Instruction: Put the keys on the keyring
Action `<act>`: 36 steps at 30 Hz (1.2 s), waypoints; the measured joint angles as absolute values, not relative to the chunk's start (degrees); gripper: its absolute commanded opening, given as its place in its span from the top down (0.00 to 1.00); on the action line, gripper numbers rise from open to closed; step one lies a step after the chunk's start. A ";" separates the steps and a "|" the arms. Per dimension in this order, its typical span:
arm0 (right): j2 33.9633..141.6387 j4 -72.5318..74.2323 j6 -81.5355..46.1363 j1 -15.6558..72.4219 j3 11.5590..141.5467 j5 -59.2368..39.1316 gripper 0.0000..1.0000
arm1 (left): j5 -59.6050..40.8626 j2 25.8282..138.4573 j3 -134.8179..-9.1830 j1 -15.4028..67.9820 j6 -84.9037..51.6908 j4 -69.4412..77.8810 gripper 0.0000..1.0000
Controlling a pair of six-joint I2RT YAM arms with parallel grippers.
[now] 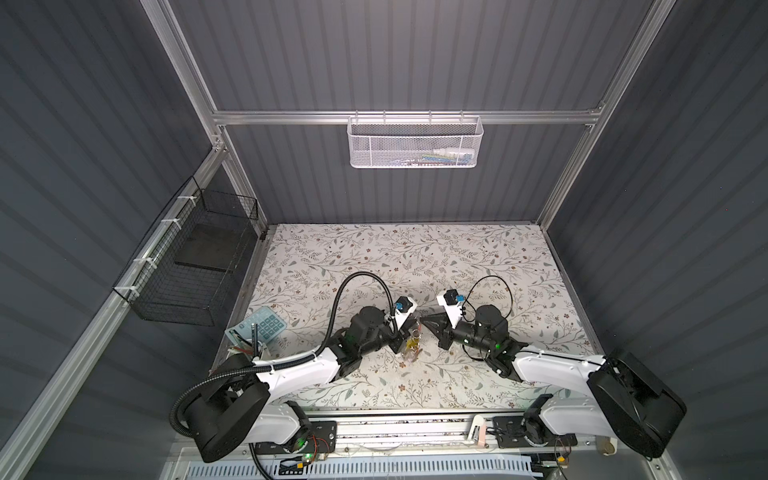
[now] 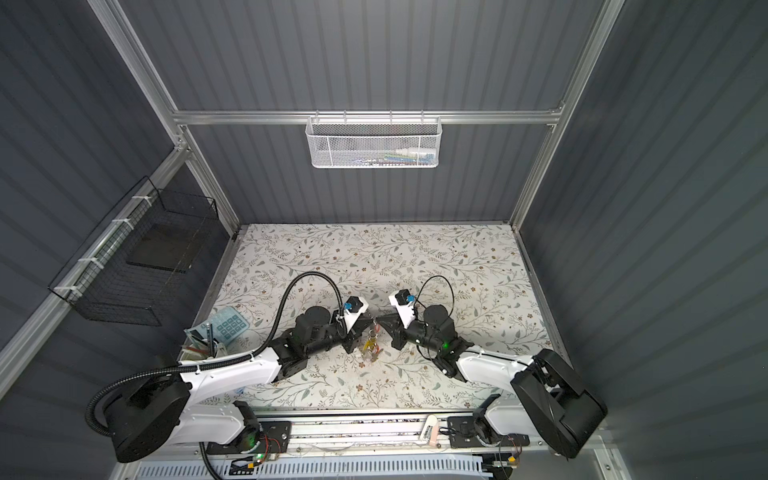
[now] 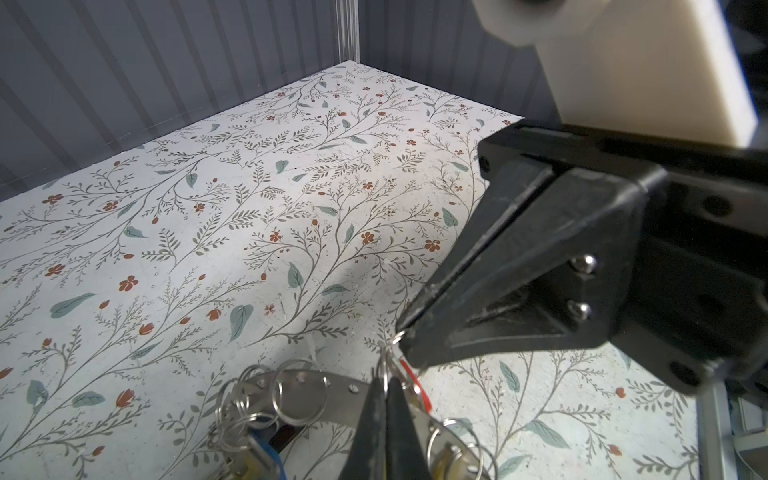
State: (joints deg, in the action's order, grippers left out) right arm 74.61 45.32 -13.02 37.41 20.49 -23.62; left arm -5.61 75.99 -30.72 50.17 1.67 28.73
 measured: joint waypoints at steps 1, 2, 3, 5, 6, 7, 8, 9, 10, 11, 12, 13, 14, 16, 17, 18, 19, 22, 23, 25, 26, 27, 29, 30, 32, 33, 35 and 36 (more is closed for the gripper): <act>74.61 45.30 -13.04 37.39 20.49 -23.57 1.00 | -5.58 75.99 -30.72 50.17 1.67 28.75 1.00; 74.61 45.23 -13.10 37.39 20.51 -23.57 1.00 | -5.58 75.99 -30.72 50.17 1.67 28.75 1.00; 74.61 45.10 -13.21 37.32 20.60 -23.59 1.00 | -5.52 75.96 -30.70 50.17 1.65 28.77 1.00; 74.61 44.95 -13.47 37.17 20.71 -23.64 1.00 | -5.26 75.90 -30.68 50.17 1.67 28.99 1.00; 74.61 44.97 -13.61 37.08 20.73 -23.66 1.00 | -5.08 75.81 -30.55 50.17 1.67 29.21 1.00; 74.61 44.91 -13.74 36.99 20.82 -23.75 1.00 | -4.89 75.61 -30.35 50.17 1.65 29.32 1.00; 74.63 44.86 -13.91 36.95 20.93 -23.79 1.00 | -4.62 75.40 -30.17 50.17 1.67 29.45 1.00; 74.67 44.82 -14.11 36.88 21.06 -23.86 1.00 | -4.43 75.16 -29.95 50.17 1.65 29.67 1.00; 74.72 44.80 -14.20 36.82 21.26 -23.92 1.00 | -4.10 74.89 -29.71 50.17 1.65 29.87 1.00; 74.85 44.75 -14.37 36.77 21.45 -24.03 1.00 | -3.81 74.59 -29.43 50.15 1.65 30.11 1.00; 75.05 44.77 -14.57 36.73 21.65 -24.18 1.00 | -3.55 74.30 -29.17 50.17 1.65 30.35 1.00; 75.24 44.86 -14.61 36.73 21.76 -24.29 1.00 | -3.38 74.08 -28.97 50.17 1.65 30.50 1.00; 75.48 44.95 -14.79 36.67 21.87 -24.49 1.00 | -3.22 73.93 -28.82 50.15 1.65 30.63 1.00; 75.83 44.93 -15.03 36.53 22.11 -24.84 1.00 | -2.96 73.82 -28.60 50.17 1.65 30.83 1.00; 76.03 44.91 -15.09 36.47 22.33 -25.08 1.00 | -2.90 73.80 -28.49 50.17 1.65 30.96 1.00; 76.20 44.91 -15.18 36.42 22.44 -25.19 1.00 | -2.74 73.73 -28.40 50.17 1.65 31.14 1.00; 76.29 44.88 -15.22 36.40 22.50 -25.30 1.00 | -2.68 73.67 -28.34 50.15 1.67 31.16 1.00; 76.40 45.01 -15.40 36.40 22.61 -25.63 1.00 | -2.50 73.47 -28.16 50.15 1.65 31.29 1.00; 76.40 45.06 -15.42 36.38 22.61 -25.71 1.00 | -2.50 73.47 -28.16 50.17 1.65 31.29 1.00; 76.38 45.12 -15.44 36.36 22.61 -25.82 1.00 | -2.50 73.49 -28.16 50.17 1.65 31.31 1.00; 76.38 45.08 -15.42 36.36 22.61 -25.80 1.00 | -2.50 73.47 -28.16 50.17 1.65 31.33 1.00; 76.38 45.04 -15.42 36.36 22.61 -25.78 1.00 | -2.48 73.47 -28.14 50.17 1.63 31.38 1.00; 76.38 45.01 -15.42 36.36 22.61 -25.82 1.00 | -2.31 73.34 -27.75 50.17 1.61 31.97 1.00; 76.40 44.99 -15.44 36.36 22.61 -25.93 1.00 | -2.28 73.10 -27.42 50.17 1.61 32.29 1.00; 76.49 44.99 -15.62 36.36 22.72 -26.46 1.00 | -2.28 72.49 -26.61 50.17 1.58 32.99 1.00; 76.60 44.95 -15.66 36.36 22.87 -26.74 1.00 | -2.28 72.27 -26.35 50.17 1.48 33.23 1.00; 77.14 44.95 -15.92 36.36 23.42 -27.33 1.00 | -2.07 71.90 -25.69 50.17 1.32 34.02 1.00; 77.38 44.93 -16.08 36.36 23.64 -27.64 1.00 | -2.00 71.77 -25.54 50.15 1.26 34.22 1.00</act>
State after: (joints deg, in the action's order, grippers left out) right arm 77.38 44.93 -16.08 36.36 23.64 -27.64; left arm -2.00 71.77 -25.54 50.15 1.26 34.22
